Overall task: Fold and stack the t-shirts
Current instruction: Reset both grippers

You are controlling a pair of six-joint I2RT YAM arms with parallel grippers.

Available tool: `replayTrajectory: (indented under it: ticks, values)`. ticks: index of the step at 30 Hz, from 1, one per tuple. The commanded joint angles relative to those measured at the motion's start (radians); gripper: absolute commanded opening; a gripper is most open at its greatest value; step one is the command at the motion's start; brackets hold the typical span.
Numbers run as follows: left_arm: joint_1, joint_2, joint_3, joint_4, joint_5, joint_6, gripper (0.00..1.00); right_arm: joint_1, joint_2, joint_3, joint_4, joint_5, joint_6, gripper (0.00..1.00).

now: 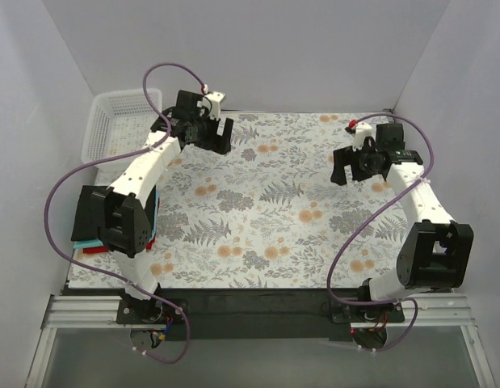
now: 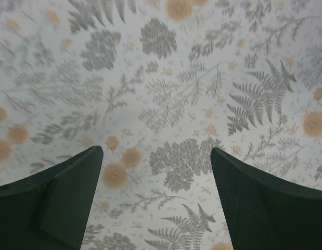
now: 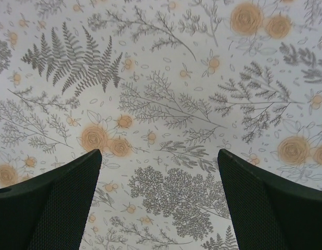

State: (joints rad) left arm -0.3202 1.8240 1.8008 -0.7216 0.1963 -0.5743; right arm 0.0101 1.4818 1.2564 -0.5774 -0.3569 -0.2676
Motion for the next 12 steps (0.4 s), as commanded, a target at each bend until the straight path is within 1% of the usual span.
replayTrajectory:
  ticks: [1, 2, 4, 5, 8, 12]
  values:
    - [-0.002, -0.035, -0.121, 0.088, 0.032, -0.128, 0.84, 0.001, -0.035, -0.125, 0.030, 0.021, -0.002, 0.98]
    - [-0.003, -0.046, -0.202, 0.108, 0.040, -0.137, 0.85, 0.001, -0.047, -0.156, 0.039, 0.019, -0.001, 0.98]
    - [-0.003, -0.087, -0.286, 0.161, 0.046, -0.154, 0.85, 0.002, -0.063, -0.208, 0.076, 0.007, 0.017, 0.98]
    - [-0.003, -0.100, -0.354, 0.175, 0.046, -0.156, 0.85, 0.001, -0.081, -0.257, 0.088, 0.003, 0.025, 0.98]
    - [-0.003, -0.141, -0.426, 0.197, 0.035, -0.159, 0.85, 0.001, -0.109, -0.310, 0.120, -0.022, 0.047, 0.98]
    - [0.000, -0.178, -0.439, 0.180, 0.043, -0.131, 0.85, 0.001, -0.132, -0.285, 0.119, -0.034, 0.042, 0.98]
